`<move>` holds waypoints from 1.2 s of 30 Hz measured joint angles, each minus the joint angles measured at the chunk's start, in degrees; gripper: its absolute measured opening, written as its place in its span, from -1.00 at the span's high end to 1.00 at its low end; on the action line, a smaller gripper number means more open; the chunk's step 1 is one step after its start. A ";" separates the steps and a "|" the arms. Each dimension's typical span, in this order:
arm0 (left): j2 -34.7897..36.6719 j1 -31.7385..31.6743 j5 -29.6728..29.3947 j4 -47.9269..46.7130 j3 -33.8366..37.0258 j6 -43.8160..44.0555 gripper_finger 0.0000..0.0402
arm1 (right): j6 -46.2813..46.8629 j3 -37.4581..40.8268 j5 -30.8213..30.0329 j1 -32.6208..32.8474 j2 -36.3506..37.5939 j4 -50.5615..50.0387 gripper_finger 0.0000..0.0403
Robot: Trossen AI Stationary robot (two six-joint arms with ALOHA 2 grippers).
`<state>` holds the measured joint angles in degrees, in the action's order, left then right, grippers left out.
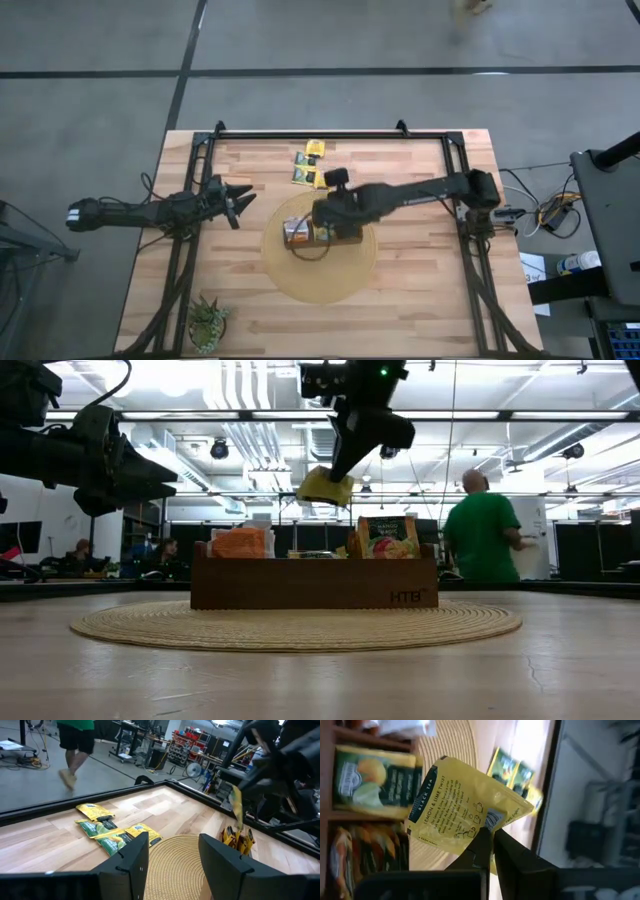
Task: Pick & Place Tea
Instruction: Put the yellow tea bag into the wooden organizer
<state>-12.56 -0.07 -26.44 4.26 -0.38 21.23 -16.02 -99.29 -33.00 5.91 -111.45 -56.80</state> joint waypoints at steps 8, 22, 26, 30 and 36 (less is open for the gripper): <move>-0.02 -0.01 -0.01 0.01 0.00 -0.02 0.17 | -3.97 6.77 -3.23 3.97 -0.24 10.10 0.96; -0.02 -0.01 -0.02 0.01 0.00 0.00 0.17 | -3.26 6.75 -3.28 5.86 -4.01 10.63 0.96; -0.04 0.00 0.00 0.01 0.00 -0.02 0.17 | -2.75 6.83 -3.92 5.86 -4.01 9.32 0.96; -0.04 0.01 -0.01 0.01 0.00 -0.01 0.17 | -2.52 6.84 -4.08 5.83 -3.99 8.68 0.91; -0.04 0.01 0.00 0.01 0.00 -0.02 0.17 | -2.02 6.84 -2.81 5.65 -3.99 8.70 0.72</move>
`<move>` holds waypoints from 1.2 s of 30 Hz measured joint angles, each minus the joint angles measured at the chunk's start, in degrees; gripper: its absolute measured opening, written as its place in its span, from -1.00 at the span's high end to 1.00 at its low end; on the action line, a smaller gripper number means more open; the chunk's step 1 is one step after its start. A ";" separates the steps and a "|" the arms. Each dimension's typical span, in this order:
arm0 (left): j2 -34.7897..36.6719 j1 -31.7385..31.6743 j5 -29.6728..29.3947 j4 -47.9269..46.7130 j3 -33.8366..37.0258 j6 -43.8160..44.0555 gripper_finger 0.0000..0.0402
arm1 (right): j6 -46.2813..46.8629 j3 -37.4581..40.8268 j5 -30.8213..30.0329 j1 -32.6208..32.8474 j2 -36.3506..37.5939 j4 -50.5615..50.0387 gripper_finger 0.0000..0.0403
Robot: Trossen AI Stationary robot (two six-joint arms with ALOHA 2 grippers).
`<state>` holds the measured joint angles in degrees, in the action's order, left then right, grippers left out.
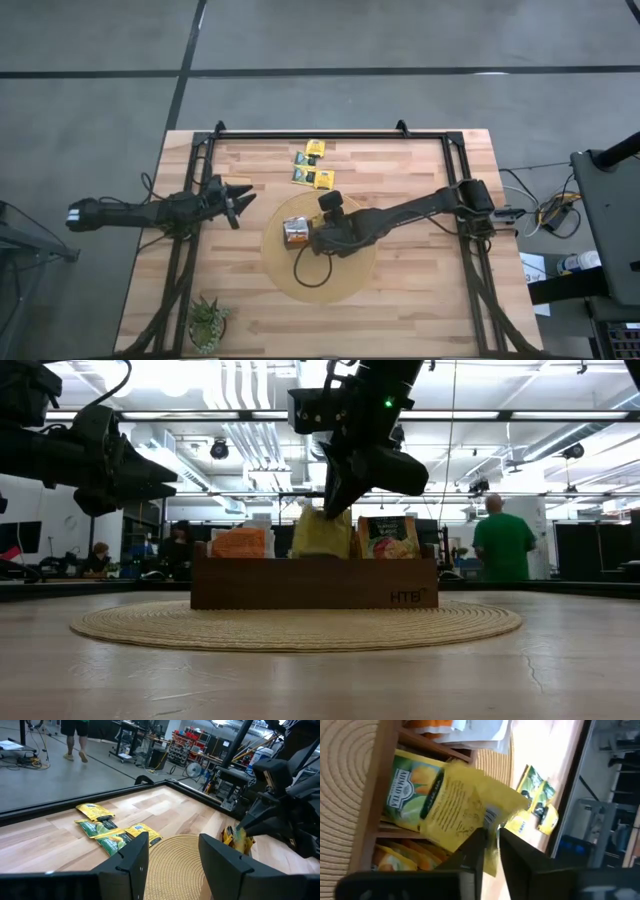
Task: Pick & Place Tea
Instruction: Put the yellow tea bag into the wooden organizer
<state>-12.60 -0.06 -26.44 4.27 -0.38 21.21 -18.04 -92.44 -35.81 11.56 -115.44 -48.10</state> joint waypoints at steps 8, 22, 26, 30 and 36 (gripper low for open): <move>0.00 -0.02 0.00 0.00 0.00 0.02 0.17 | 1.78 0.00 1.14 0.06 0.19 0.33 0.37; 0.00 -0.02 -0.02 0.00 0.00 0.00 0.17 | 10.09 -5.69 31.72 -0.47 0.50 0.86 0.46; -0.02 -0.02 -0.02 0.00 0.00 0.00 0.17 | 9.46 -5.20 31.29 -1.26 0.50 0.05 0.79; -0.02 -0.02 -0.01 0.00 0.00 0.00 0.17 | 9.11 -3.91 31.26 -2.55 0.20 1.03 0.94; -0.07 -0.02 0.00 0.00 0.00 0.01 0.17 | 8.91 -1.59 31.72 -5.66 -0.68 1.45 0.96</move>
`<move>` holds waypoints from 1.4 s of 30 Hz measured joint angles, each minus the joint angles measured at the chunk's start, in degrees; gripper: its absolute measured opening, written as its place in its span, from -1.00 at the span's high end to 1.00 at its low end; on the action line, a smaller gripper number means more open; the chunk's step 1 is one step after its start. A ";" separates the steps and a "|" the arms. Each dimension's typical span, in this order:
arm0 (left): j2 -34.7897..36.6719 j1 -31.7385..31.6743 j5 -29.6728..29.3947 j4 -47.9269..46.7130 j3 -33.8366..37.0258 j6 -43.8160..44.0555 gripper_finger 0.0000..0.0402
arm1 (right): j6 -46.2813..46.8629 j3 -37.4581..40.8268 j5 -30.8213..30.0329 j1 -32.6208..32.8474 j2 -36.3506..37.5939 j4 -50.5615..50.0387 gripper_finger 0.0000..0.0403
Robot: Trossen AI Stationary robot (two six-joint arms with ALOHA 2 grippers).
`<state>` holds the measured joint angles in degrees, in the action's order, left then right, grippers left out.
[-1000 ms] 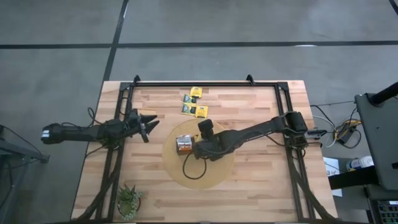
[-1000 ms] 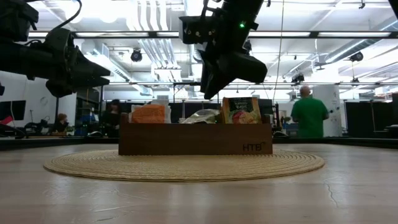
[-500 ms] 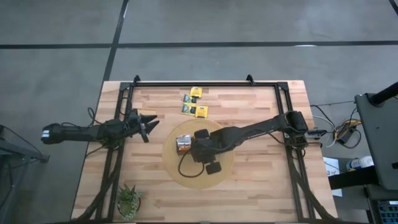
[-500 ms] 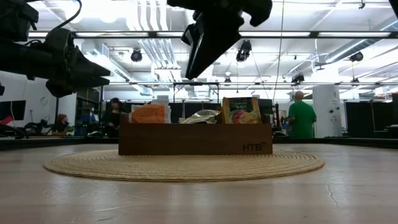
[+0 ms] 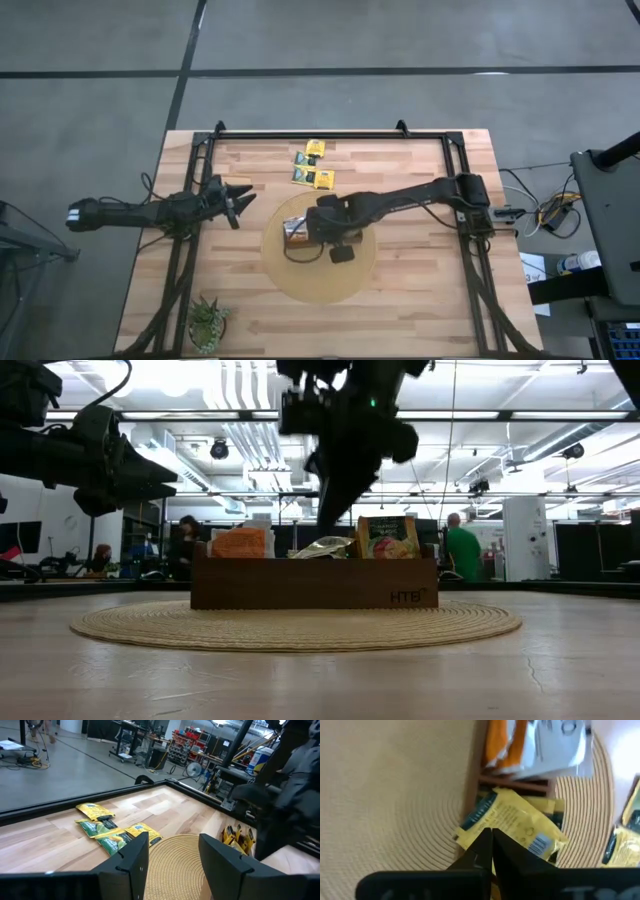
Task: Pick & Place Tea
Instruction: Put the yellow tea bag into the wooden organizer
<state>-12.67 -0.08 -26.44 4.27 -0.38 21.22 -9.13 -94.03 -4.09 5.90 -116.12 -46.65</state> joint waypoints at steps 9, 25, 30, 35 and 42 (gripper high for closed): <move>-0.15 0.00 0.00 0.00 0.00 0.01 0.17 | -0.36 1.83 2.52 -3.54 -3.93 0.82 0.96; -0.24 0.02 0.00 0.00 0.00 -0.01 0.17 | -4.58 1.81 4.44 -3.69 -4.45 -1.61 0.96; -0.24 0.01 -0.01 0.00 0.00 -0.01 0.17 | -4.37 1.81 4.56 -3.66 -1.95 -2.65 0.96; -0.24 0.00 -0.02 0.00 0.00 -0.01 0.17 | -3.38 1.81 3.28 -3.66 1.57 -2.33 0.96; -0.24 0.02 -0.01 0.00 0.00 0.00 0.17 | 1.67 1.82 -6.55 -3.90 3.75 0.55 0.96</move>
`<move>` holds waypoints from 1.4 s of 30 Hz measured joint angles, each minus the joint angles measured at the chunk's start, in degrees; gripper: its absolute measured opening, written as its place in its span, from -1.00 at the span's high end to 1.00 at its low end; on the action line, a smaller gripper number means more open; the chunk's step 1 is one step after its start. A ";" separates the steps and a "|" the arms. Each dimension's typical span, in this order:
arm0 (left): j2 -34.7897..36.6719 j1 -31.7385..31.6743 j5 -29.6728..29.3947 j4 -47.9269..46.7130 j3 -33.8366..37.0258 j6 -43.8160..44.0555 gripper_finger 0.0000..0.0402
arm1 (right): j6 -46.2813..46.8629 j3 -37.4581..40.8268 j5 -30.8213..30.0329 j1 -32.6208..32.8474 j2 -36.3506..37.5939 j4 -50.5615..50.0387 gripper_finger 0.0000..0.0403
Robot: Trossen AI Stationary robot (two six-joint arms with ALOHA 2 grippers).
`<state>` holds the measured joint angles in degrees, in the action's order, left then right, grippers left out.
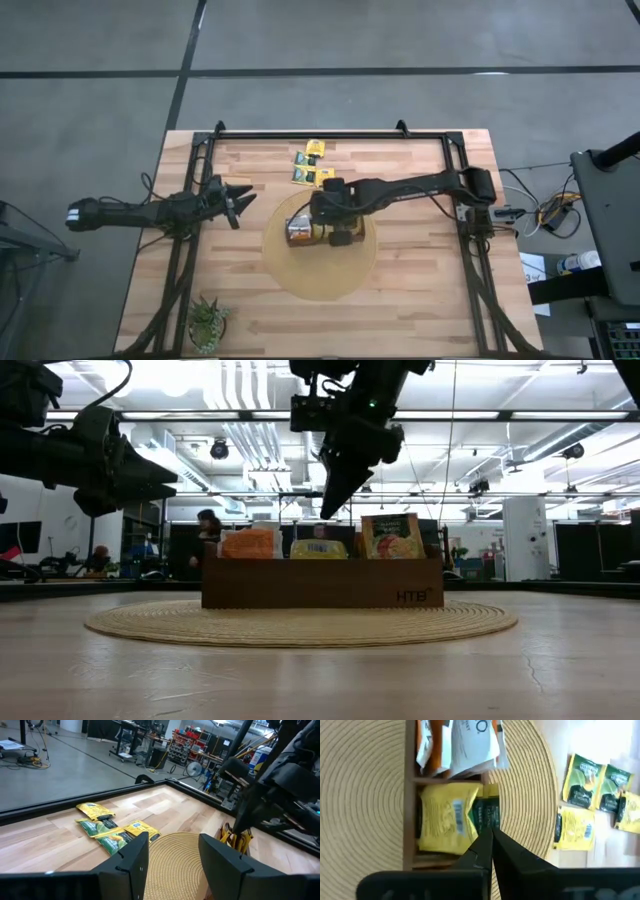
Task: Pick & Place Tea
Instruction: Put the yellow tea bag into the wooden organizer
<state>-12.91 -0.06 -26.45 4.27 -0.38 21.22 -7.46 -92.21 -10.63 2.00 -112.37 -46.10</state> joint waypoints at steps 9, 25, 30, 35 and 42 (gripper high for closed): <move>0.00 -0.02 -0.01 0.00 0.00 0.01 0.17 | -0.11 0.20 3.08 0.07 -3.93 2.68 0.96; 0.00 -0.02 0.00 0.00 0.00 0.00 0.17 | 0.02 0.49 1.65 -0.25 5.42 3.54 0.96; 0.02 -0.01 -0.01 0.00 0.00 -0.01 0.17 | -1.41 3.05 2.11 -0.31 11.59 8.98 0.96; 0.00 0.00 0.00 0.00 0.00 0.00 0.17 | -4.83 13.39 7.58 -1.44 19.14 26.54 0.96; 0.02 0.00 0.01 0.00 0.00 -0.01 0.17 | -5.78 30.54 15.46 -6.89 30.15 43.13 0.96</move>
<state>-12.89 -0.06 -26.44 4.27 -0.38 21.21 -13.24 -61.67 4.82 -4.89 -82.22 -2.97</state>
